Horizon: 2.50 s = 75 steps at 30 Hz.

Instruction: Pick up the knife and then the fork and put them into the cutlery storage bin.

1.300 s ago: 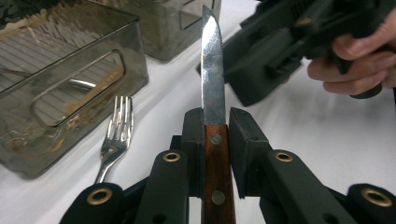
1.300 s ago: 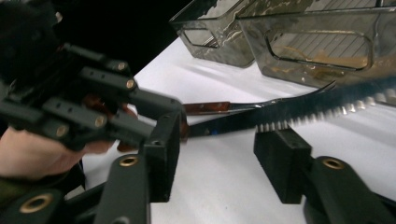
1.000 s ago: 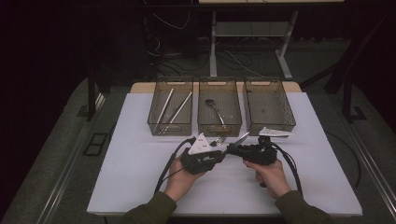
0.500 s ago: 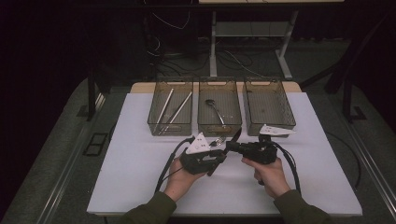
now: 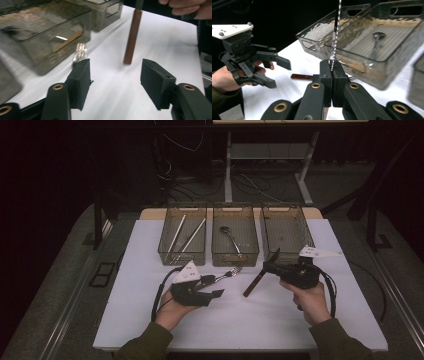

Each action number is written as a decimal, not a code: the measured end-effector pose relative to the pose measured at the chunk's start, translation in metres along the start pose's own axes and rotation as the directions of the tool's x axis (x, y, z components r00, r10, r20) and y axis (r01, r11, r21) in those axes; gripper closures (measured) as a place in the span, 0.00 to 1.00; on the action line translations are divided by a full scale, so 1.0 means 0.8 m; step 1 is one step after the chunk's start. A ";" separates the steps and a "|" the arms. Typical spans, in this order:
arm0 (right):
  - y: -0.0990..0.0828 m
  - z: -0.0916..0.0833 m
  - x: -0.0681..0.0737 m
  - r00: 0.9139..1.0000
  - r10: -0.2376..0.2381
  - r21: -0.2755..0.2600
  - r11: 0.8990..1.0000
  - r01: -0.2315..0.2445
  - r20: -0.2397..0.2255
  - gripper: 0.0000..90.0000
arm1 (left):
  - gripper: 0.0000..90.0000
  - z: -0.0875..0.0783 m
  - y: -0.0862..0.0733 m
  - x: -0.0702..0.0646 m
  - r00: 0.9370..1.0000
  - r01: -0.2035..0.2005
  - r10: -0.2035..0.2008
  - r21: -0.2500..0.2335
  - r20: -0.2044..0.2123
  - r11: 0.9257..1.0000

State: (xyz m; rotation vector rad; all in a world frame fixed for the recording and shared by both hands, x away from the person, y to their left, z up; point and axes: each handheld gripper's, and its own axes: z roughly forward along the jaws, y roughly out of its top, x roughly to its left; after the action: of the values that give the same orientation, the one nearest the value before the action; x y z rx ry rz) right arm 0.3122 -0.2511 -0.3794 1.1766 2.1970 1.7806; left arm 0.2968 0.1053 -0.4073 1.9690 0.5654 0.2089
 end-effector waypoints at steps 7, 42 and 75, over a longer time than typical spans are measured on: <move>0.011 -0.025 -0.013 0.996 -0.043 0.014 0.999 0.042 0.075 0.99 | 0.32 -0.029 -0.027 0.013 0.999 0.045 -0.045 -0.002 -0.015 0.999; 0.137 -0.103 -0.073 0.924 -0.101 -0.016 0.993 0.115 0.369 0.99 | 0.01 -0.049 -0.067 0.010 0.998 0.060 -0.058 0.046 -0.030 0.997; 0.115 -0.013 -0.160 0.859 -0.150 0.296 0.955 -0.002 0.489 0.99 | 0.02 -0.046 -0.067 0.009 0.998 0.058 -0.058 0.049 -0.006 0.997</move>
State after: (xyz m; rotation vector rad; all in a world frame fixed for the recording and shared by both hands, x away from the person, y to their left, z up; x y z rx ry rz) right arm 0.4434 -0.3327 -0.3465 1.3923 2.1658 0.9767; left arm 0.2730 0.1579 -0.4388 1.9972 0.6350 0.1652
